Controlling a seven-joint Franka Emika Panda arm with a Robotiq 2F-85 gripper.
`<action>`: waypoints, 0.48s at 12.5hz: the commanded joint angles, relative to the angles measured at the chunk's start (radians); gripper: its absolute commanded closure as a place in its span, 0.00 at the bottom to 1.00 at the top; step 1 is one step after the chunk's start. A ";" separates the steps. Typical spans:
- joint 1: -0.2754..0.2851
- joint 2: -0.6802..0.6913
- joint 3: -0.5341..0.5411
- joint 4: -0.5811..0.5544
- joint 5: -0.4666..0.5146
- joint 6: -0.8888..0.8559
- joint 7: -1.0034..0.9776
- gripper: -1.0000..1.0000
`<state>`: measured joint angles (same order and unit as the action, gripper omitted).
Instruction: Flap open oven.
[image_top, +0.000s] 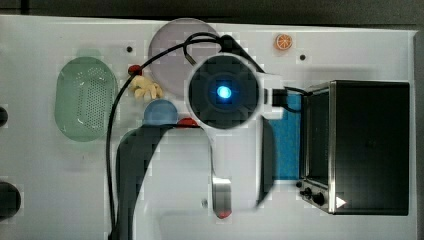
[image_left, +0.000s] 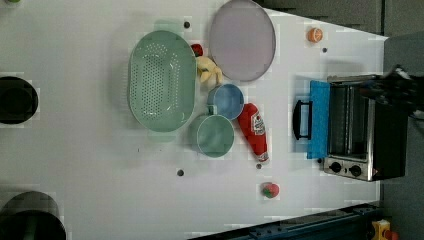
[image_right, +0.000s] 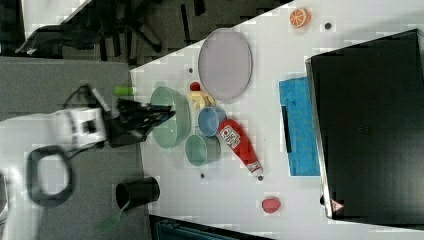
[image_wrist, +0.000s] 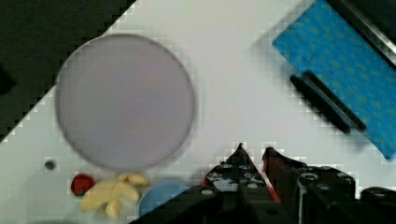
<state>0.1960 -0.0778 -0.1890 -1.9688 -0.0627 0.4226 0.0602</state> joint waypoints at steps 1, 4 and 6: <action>-0.012 -0.019 -0.052 0.091 0.012 -0.223 0.045 0.82; -0.013 -0.042 -0.053 0.180 0.020 -0.370 0.046 0.82; -0.010 -0.042 -0.050 0.194 0.020 -0.369 0.033 0.82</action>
<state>0.1794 -0.1617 -0.2488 -1.7588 -0.0518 0.0759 0.0618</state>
